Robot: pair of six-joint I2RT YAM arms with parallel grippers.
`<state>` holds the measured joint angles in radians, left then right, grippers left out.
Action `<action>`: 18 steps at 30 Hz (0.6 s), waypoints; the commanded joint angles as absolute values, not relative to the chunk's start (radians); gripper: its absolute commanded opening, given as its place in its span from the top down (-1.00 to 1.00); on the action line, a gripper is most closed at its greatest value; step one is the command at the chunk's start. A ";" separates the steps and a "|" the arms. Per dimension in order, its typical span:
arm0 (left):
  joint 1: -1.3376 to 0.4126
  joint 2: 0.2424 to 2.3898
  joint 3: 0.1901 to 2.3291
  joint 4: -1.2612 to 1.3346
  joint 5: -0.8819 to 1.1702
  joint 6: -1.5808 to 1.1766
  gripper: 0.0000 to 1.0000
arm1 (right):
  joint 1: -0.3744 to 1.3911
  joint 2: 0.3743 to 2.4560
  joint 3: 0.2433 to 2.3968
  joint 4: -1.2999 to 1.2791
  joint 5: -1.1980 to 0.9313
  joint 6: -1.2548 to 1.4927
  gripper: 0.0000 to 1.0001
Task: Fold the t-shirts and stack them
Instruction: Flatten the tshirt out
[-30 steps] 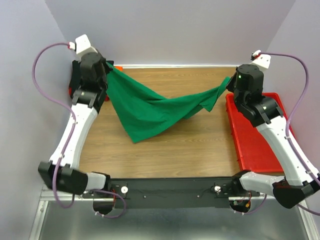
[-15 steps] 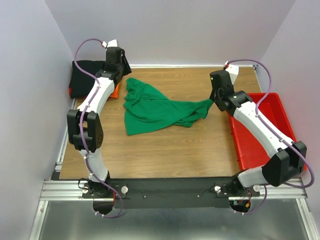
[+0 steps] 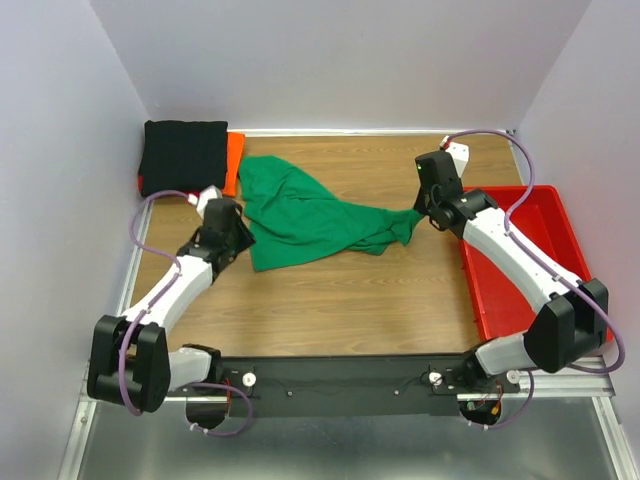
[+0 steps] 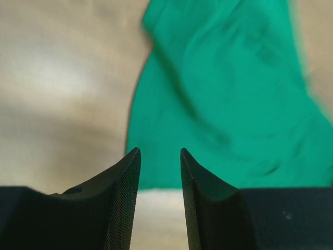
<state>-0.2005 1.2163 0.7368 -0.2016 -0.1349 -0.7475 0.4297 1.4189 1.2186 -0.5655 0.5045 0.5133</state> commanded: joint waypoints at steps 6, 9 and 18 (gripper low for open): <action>-0.365 1.235 0.618 -0.268 -0.219 -0.885 0.11 | 0.423 1.445 1.203 -0.520 0.443 0.523 0.99; -0.365 1.264 0.618 -0.265 -0.213 -0.891 0.10 | 0.423 1.447 1.193 -0.511 0.436 0.520 0.99; -0.371 1.345 0.664 -0.279 -0.247 -0.888 0.10 | 0.423 1.448 1.184 -0.492 0.430 0.514 0.99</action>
<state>-0.3653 1.3262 0.6289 -0.2733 -0.1940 -0.8730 0.4297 1.4384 1.1965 -0.5175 0.4473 0.5148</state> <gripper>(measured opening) 0.449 0.006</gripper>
